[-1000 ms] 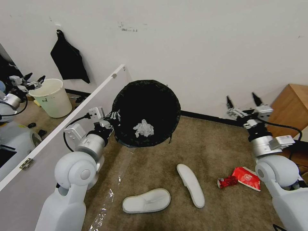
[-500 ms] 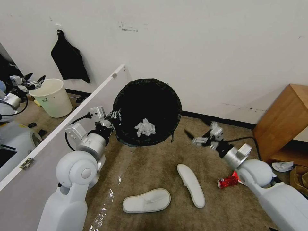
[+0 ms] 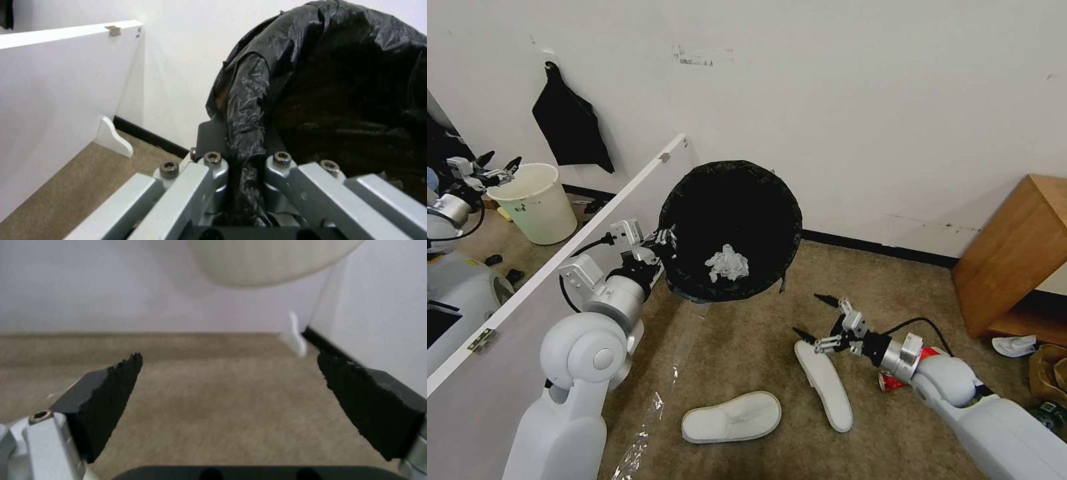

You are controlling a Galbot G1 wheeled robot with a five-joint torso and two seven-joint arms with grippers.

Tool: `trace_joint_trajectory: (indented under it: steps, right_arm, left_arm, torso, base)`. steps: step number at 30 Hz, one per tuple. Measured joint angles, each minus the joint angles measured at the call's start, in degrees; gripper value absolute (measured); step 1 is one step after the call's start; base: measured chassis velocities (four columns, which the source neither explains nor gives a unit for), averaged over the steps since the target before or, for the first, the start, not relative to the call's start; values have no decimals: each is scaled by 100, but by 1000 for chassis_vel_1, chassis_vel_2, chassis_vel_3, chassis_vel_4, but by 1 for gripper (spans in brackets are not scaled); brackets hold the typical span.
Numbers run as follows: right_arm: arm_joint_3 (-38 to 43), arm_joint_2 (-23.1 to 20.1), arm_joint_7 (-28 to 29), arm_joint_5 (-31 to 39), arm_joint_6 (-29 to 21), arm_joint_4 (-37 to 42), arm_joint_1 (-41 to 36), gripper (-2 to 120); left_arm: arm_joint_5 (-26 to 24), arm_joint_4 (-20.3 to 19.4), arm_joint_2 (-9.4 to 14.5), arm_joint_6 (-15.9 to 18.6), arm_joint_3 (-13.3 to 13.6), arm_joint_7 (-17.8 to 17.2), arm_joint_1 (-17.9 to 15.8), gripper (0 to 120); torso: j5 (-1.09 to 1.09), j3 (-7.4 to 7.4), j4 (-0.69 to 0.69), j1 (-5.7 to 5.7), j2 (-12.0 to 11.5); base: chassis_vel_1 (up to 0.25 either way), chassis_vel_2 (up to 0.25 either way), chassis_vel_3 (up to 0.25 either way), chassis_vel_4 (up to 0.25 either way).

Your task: Pick up the trash bin, then pick up the garbage from the floor and place it into the trash bin.

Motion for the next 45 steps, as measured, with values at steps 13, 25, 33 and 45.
trace_joint_trajectory:
  steps: [13,25,33,45]
  right_arm:
    - [-712,324,-1188,-779,461,-955,861,100]
    - [-1535,850,-2038,-1461,760,-2027,1893,100]
    - [-1954,960,-2407,-1554,871,-2388,2280,100]
    - [-2248,1184,-2971,-1694,1038,-2862,2475,100]
  left_arm:
    - [40,-4,-79,-23,-17,57,57,4]
    - [147,36,-156,-65,-25,108,104,4]
    - [249,99,-256,-106,39,146,119,4]
    - [270,198,-351,-145,41,178,109,4]
  torso:
    - [0,0,1,0,0]
    - [0,0,0,0,0]
    - [0,0,0,0,0]
    - [0,0,0,0,0]
  base:
    - [0,0,0,0]
    - [0,0,0,0]
    - [0,0,0,0]
    - [0,0,0,0]
